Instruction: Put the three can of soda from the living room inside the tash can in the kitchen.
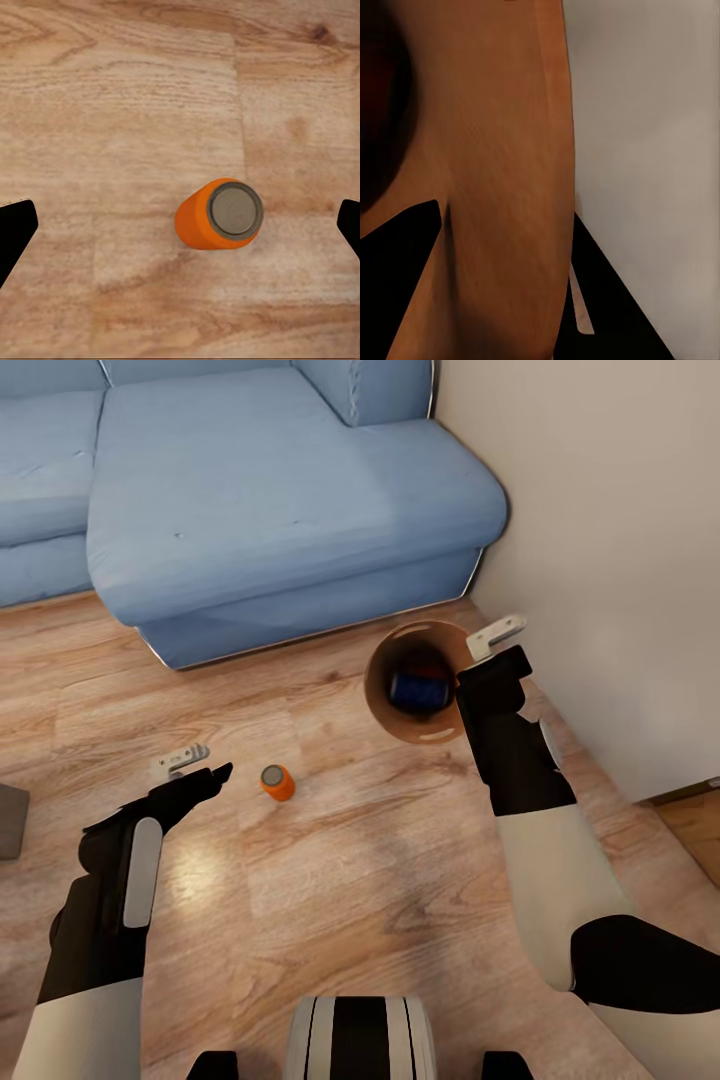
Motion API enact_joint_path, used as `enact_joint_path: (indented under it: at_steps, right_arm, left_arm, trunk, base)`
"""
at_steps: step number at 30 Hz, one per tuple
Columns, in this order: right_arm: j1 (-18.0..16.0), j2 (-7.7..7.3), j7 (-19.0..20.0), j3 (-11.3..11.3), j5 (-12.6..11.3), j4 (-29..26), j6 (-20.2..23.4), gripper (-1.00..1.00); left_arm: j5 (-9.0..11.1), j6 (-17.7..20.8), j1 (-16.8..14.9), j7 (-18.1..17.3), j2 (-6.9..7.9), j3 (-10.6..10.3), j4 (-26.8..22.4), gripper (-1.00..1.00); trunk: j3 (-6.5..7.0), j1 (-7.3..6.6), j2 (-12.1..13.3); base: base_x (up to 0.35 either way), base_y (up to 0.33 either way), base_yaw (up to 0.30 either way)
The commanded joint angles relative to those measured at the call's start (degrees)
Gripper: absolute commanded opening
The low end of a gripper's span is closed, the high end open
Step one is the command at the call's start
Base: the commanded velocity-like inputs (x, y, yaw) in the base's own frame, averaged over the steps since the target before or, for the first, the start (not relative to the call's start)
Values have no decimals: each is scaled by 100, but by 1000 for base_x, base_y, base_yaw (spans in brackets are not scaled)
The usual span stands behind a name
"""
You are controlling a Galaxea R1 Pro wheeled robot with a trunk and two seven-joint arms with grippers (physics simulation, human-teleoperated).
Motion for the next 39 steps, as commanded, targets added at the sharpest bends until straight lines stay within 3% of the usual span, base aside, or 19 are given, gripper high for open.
enact_joint_path:
  at_steps: [1,7,13,26,39]
  right_arm:
    - [-1,1,-4,3,58,-10,0,-100]
    - [1,0,-4,-3,56,-8,0,-100]
    - [85,-6,-4,-2,58,-8,0,-100]
    - [190,-16,-3,-5,57,-8,0,-100]
    - [204,-17,-1,-1,55,-16,0,-100]
  left_arm:
    - [-4,0,0,0,-4,-5,1,100]
    - [-18,0,-7,1,-31,-76,1,100]
    - [-9,-4,-9,6,-52,-376,8,100]
    - [-5,-2,-17,1,-114,-569,9,100]
    - [-4,-2,-10,1,-117,-583,9,100]
  trunk:
    - [-22,1,-2]
    - [-89,9,-6]
    - [-89,9,-6]
    - [-89,9,-6]
    - [-377,43,-24]
  base:
    - [0,0,0]
    - [0,0,0]
    - [0,0,0]
    - [0,0,0]
    - [0,0,0]
